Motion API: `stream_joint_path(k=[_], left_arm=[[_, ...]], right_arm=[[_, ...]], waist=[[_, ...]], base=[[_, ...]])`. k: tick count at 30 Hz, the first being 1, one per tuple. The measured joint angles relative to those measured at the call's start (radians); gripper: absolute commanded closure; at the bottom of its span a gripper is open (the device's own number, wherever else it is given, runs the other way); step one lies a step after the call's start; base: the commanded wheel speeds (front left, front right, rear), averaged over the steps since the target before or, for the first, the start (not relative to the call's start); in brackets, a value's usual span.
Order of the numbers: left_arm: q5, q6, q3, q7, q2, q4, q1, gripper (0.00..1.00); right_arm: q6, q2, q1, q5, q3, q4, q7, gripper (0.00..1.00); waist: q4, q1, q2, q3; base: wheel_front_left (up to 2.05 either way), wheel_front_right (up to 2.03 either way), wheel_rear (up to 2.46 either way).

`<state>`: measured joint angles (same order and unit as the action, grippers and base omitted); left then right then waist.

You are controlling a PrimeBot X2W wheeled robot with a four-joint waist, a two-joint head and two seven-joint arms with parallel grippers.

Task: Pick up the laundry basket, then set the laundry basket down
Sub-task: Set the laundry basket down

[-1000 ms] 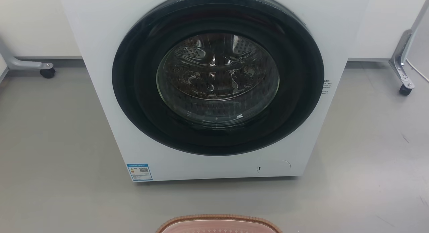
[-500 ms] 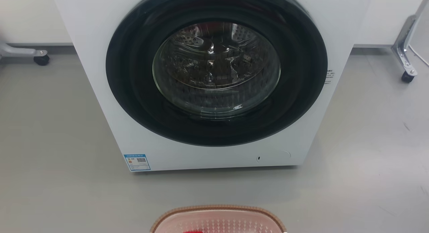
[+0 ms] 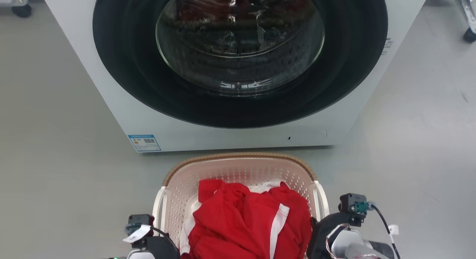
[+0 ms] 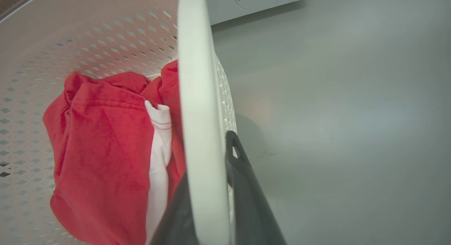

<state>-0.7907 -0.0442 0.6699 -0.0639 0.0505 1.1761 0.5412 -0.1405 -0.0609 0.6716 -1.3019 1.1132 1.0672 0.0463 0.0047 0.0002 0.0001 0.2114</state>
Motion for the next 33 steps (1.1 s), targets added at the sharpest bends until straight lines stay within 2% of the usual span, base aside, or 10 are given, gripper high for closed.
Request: stream_joint_path(k=[33], left_arm=[[0.043,-0.026,-0.013,-0.053,0.011,-0.029,0.361,1.0]], right_arm=[[0.014,-0.005,0.386,0.065,-0.007,0.076,0.069,1.0]], waist=[[0.032,0.0,0.0,0.469]], base=[[0.0,0.0,0.0]])
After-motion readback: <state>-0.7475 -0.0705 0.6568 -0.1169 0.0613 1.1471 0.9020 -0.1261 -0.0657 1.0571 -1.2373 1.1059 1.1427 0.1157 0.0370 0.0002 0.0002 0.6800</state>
